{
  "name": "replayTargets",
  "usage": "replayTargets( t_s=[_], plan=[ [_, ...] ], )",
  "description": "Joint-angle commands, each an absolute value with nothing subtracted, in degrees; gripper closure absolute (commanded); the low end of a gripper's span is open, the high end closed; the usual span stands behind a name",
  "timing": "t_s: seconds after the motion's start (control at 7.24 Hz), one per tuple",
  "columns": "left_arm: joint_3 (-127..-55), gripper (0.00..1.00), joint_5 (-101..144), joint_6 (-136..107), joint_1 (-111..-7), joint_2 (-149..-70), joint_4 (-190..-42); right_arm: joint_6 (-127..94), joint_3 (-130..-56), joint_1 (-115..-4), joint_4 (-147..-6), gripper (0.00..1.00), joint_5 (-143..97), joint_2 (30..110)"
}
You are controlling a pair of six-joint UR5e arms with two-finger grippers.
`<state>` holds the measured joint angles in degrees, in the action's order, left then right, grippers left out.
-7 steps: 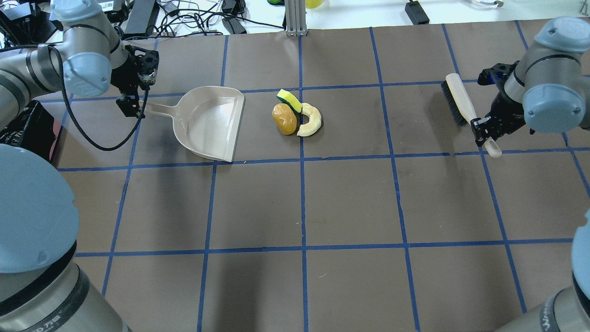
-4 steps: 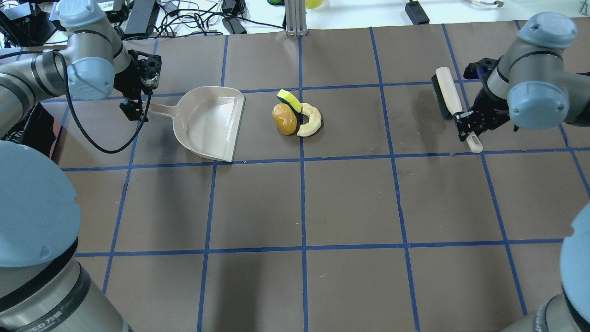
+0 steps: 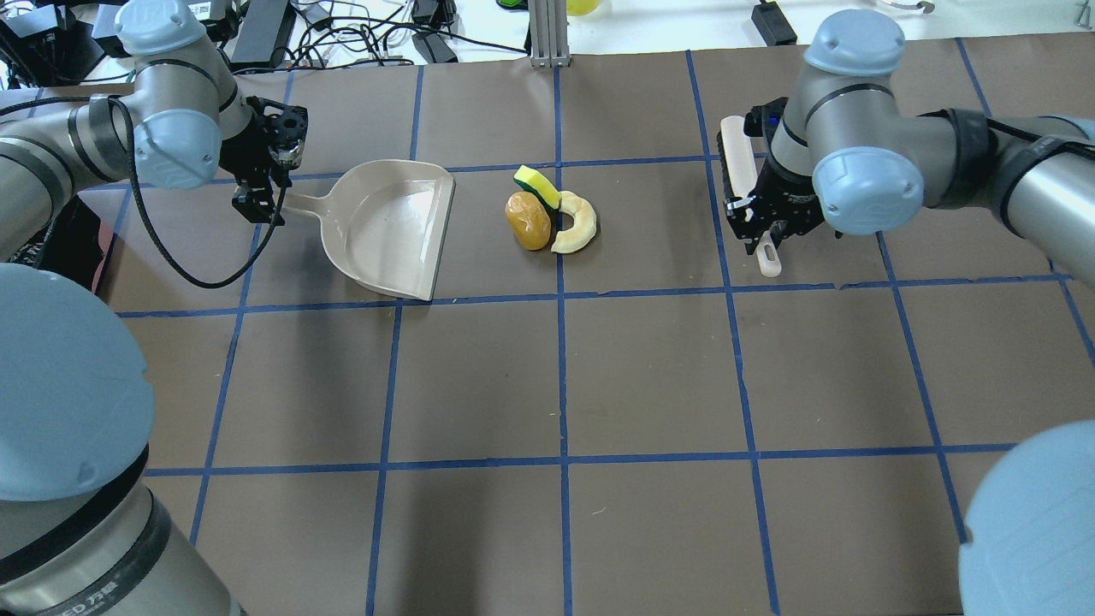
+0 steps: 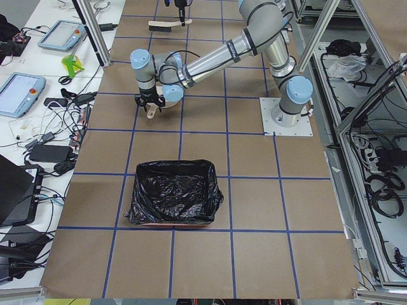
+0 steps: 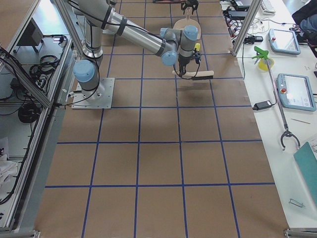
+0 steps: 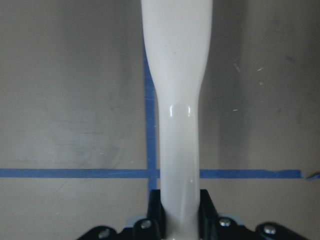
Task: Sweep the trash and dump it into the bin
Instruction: 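Lift the brush with the right gripper and carry it toward the trash, then sweep the potato and apple slice into the dustpan with the right gripper's brush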
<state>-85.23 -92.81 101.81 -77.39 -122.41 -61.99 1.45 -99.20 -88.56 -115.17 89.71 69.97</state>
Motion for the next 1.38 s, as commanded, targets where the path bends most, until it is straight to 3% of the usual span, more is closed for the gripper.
replayTargets(
  t_s=[0.0,0.41,1.24],
  plan=[
    [-85.7,0.79,-92.7,101.5,-77.4,-122.3,-62.0,-8.5,-96.0,-95.7,-109.4,1.0,88.6,69.1],
    [-85.5,0.91,-92.8,101.4,-77.5,-122.2,-62.0,-17.4,-93.9,-102.2,-109.7,1.0,86.9,65.8],
    [-85.6,0.91,-93.4,99.8,-77.9,-122.2,-62.3,-27.0,-93.0,-108.4,-111.3,1.0,84.2,63.3]
  ],
)
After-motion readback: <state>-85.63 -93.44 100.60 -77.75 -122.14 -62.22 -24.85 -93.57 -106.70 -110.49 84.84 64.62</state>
